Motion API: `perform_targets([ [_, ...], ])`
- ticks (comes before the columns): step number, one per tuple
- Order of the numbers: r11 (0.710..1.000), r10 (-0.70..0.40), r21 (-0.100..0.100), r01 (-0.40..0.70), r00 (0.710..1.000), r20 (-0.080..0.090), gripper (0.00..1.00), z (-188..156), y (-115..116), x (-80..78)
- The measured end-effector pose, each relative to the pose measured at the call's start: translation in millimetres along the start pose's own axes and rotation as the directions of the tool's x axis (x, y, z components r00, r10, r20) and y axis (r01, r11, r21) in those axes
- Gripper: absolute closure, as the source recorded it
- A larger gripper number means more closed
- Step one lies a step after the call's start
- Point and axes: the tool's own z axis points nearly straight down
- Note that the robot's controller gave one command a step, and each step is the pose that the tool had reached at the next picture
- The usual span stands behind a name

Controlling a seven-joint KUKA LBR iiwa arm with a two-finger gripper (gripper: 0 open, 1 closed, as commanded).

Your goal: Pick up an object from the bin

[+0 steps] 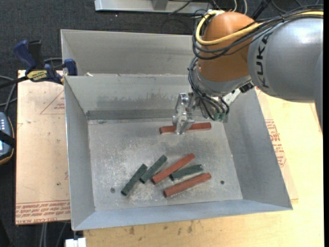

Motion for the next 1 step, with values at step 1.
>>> perform_targets([
  [1, 1.000, 0.000, -0.001, 0.000, 1.000, -0.006, 1.00, -41.1, 3.4, 11.8],
])
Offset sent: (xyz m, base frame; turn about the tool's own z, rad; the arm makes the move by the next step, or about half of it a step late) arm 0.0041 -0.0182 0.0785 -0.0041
